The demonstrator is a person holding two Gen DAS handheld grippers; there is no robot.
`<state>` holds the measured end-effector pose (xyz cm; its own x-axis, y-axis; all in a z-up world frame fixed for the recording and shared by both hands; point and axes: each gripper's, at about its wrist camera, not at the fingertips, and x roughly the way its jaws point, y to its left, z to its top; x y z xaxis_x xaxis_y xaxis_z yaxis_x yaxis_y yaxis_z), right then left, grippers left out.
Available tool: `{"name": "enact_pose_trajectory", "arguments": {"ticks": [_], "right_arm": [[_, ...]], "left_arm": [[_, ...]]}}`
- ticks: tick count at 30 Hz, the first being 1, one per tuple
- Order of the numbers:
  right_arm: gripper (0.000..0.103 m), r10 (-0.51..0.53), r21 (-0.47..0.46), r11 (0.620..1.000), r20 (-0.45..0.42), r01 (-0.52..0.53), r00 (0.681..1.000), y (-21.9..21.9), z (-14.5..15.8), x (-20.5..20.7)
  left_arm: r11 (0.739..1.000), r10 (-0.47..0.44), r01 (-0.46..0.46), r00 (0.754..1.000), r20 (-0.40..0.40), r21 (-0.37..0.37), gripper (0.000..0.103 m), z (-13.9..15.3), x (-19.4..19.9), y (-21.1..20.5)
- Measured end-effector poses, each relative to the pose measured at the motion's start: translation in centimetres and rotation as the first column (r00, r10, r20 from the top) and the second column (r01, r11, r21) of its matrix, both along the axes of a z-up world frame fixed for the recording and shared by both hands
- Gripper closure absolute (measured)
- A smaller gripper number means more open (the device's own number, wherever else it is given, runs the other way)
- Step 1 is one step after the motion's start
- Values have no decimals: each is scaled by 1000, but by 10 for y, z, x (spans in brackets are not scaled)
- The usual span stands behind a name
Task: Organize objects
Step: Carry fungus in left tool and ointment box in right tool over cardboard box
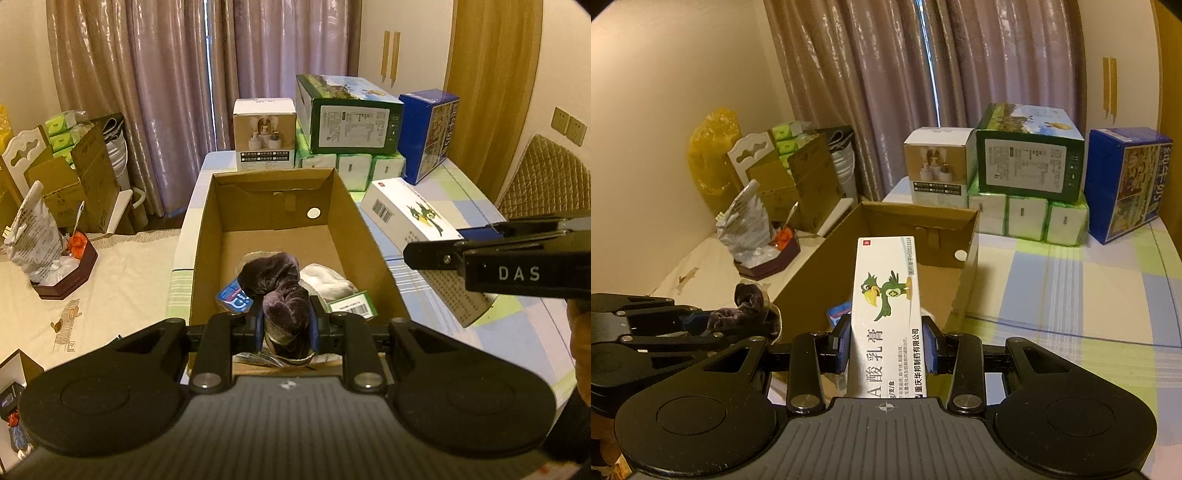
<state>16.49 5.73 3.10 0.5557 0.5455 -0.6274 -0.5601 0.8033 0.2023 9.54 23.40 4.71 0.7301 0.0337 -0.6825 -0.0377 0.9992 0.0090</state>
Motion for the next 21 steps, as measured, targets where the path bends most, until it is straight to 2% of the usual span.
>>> {"name": "enact_pose_trajectory", "arguments": {"ticks": [21], "right_arm": [[68,-17,-15,1000,-47,17,999,20,-25,48]], "left_arm": [[1000,-23,24,998,-58,18,84,-26,50,21]]}}
